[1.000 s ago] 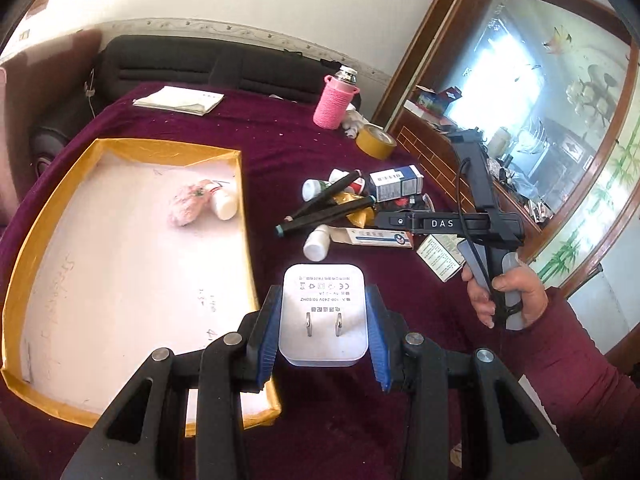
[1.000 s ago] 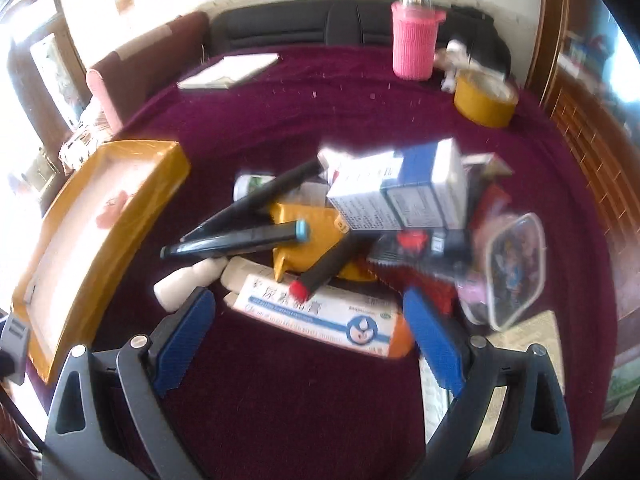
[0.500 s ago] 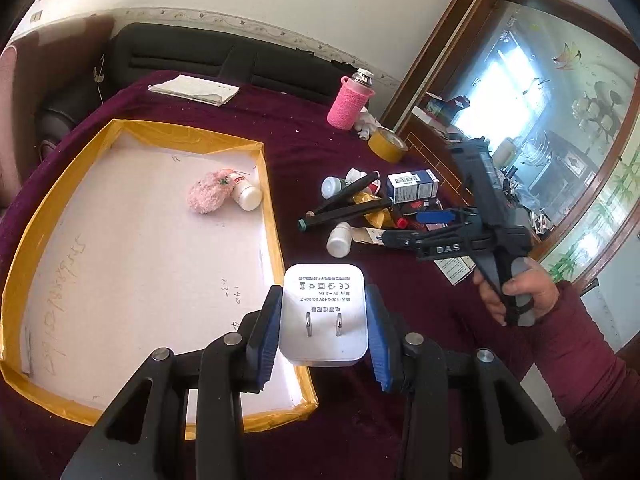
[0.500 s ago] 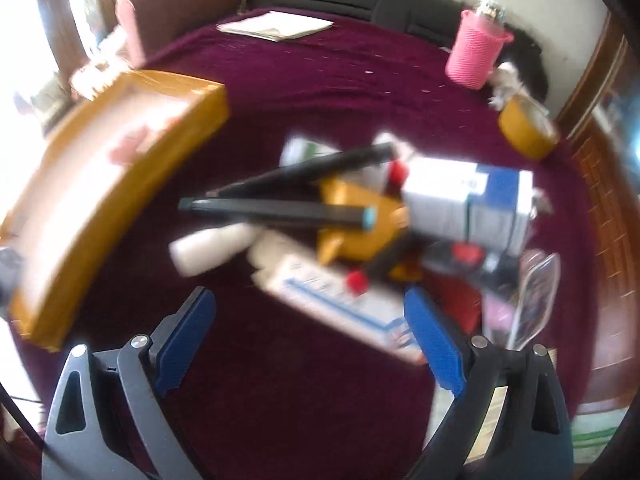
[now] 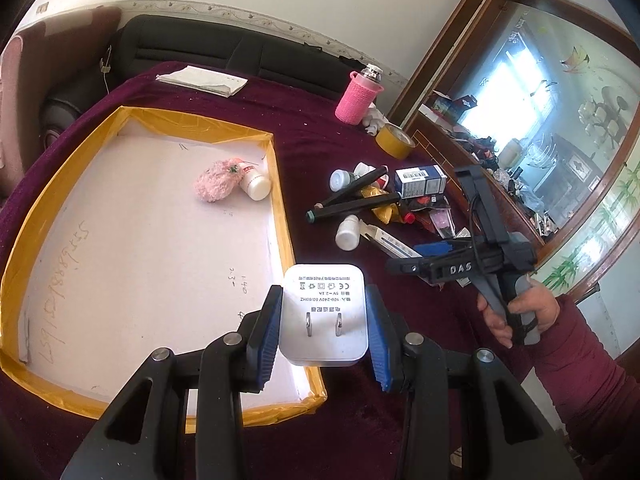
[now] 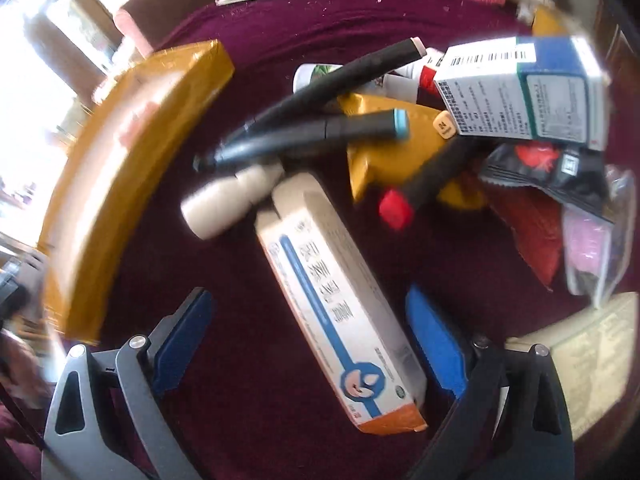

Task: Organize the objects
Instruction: 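Hold the charger with the left gripper while the right gripper grasps the ointment tube box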

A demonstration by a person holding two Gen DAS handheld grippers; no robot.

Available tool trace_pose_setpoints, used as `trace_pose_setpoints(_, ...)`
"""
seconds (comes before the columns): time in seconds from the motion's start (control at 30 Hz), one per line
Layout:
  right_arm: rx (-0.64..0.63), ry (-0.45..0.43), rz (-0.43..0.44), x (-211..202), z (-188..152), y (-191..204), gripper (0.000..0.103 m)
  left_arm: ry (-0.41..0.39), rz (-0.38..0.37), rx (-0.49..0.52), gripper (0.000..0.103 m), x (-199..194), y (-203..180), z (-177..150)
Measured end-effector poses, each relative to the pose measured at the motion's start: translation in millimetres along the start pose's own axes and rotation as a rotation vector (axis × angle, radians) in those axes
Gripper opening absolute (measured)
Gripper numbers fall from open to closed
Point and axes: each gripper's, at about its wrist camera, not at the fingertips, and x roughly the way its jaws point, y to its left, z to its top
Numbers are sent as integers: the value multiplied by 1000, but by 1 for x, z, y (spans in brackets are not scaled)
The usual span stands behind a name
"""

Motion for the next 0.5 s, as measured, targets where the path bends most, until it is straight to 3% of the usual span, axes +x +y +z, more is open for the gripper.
trace_pose_setpoints(0.03, -25, -16, -58, 2, -5, 7, 94, 1, 3, 4, 34, 0, -2, -1)
trace_pose_setpoints(0.1, -43, -52, -166, 3, -12, 15, 79, -1, 16, 10, 34, -3, -5, -1)
trace_pose_setpoints(0.13, -27, -74, -168, 1, -14, 15, 72, -5, 22, 12, 34, -5, -6, -1)
trace_pose_setpoints(0.2, 6, -94, -177, -6, -17, 15, 33, -18, 30, 12, 34, -12, -6, 2)
trace_pose_setpoints(0.23, 28, -91, -165, -9, -18, 12, 25, -27, 38, 12, 34, -16, -6, 3)
trace_pose_setpoints(0.37, 114, -78, -94, -18, -15, -5, 20, -70, 75, 22, 34, -34, -4, 9)
trace_pose_setpoints(0.5, 189, -119, 25, -32, -25, -12, 19, -96, 89, 23, 34, -51, 3, 20)
